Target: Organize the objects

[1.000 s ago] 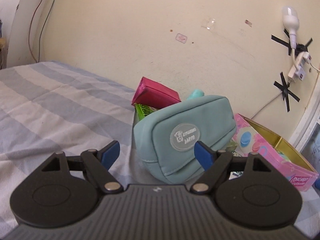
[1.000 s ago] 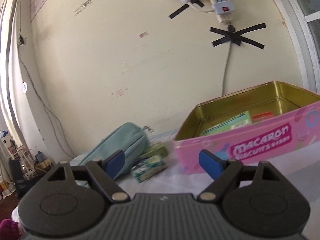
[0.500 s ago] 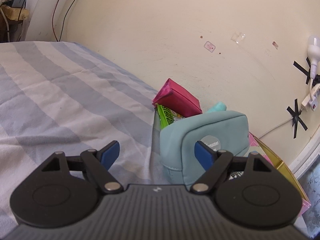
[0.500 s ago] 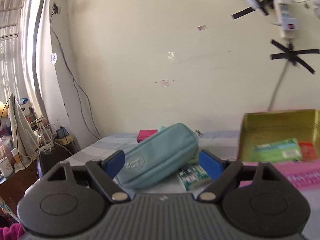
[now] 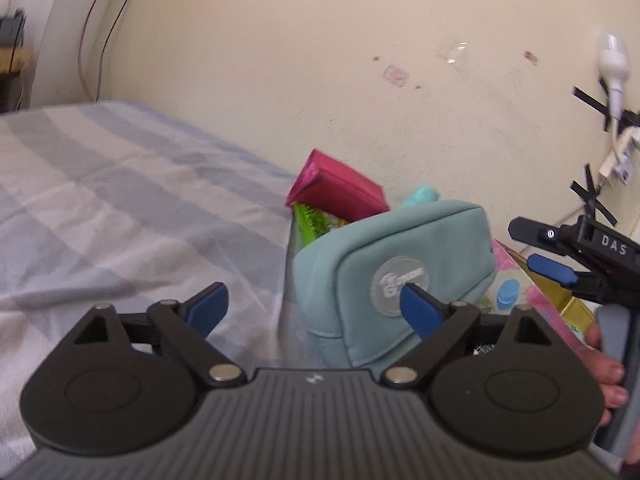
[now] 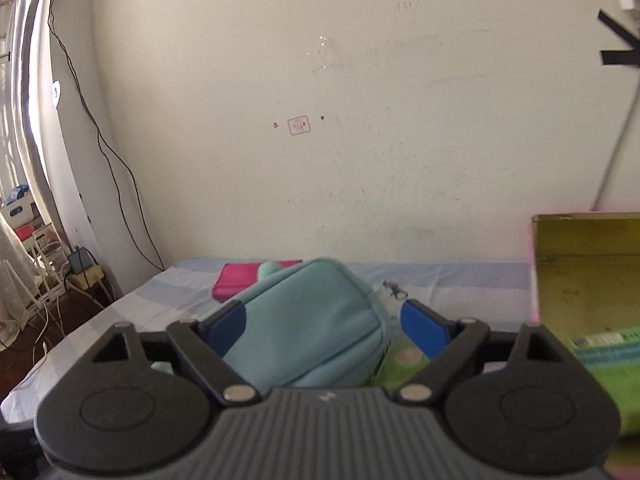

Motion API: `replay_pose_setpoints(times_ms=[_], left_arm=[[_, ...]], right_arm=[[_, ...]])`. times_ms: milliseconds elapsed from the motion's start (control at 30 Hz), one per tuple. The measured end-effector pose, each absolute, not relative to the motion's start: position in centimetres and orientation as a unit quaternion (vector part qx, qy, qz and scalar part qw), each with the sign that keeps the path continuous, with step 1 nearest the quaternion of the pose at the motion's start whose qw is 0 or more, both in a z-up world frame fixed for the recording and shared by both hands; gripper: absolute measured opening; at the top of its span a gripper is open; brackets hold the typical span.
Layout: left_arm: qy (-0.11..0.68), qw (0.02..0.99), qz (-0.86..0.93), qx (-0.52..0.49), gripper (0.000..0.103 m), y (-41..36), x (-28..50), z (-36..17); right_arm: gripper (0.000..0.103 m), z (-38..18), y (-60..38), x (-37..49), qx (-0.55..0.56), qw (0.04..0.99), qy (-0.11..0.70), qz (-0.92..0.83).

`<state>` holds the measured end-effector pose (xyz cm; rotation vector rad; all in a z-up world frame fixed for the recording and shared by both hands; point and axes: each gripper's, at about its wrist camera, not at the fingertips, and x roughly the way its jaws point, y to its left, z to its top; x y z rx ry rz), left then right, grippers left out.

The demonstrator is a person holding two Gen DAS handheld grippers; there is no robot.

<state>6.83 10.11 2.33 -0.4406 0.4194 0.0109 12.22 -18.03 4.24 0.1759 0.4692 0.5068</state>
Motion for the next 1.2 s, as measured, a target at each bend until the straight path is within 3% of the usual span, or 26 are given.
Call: replay_pose_setpoints(times_ms=[233, 300, 400, 500, 533, 833, 1200], left_arm=[[0.207, 0.953, 0.038, -0.217, 0.097, 9.8, 6.7, 2.4], [0.208, 0.951, 0.026, -0.225, 0.097, 10.0, 6.7, 2.4], [0.231, 0.939, 0.018, -0.255, 0.097, 10.9, 7.8, 1.9], [0.243, 0.932, -0.001, -0.268, 0.095, 10.8, 9.2, 1.9], [0.244, 0.933, -0.008, -0.264, 0.089, 10.5, 9.7, 2.0], [0.25, 0.922, -0.048, -0.291, 0.084, 11.2, 6.8, 3.0], [0.225, 0.943, -0.174, -0.17, 0.085, -0.9, 9.7, 9.1]], right_arm=[[0.093, 2.1, -18.7, 16.5, 0.134, 0.908, 0.272, 0.29], [0.089, 1.7, -18.6, 16.7, 0.125, 0.902, 0.267, 0.316], [0.074, 0.5, -19.0, 16.2, 0.135, 0.896, 0.255, 0.339], [0.052, 0.8, -18.8, 16.0, 0.133, 0.885, 0.271, 0.355], [0.046, 1.3, -18.7, 15.4, 0.12, 0.886, 0.265, 0.362], [0.042, 2.9, -19.5, 8.2, 0.088, 0.907, 0.265, 0.314], [0.042, 5.0, -30.1, 2.3, 0.14, 0.967, 0.147, 0.154]])
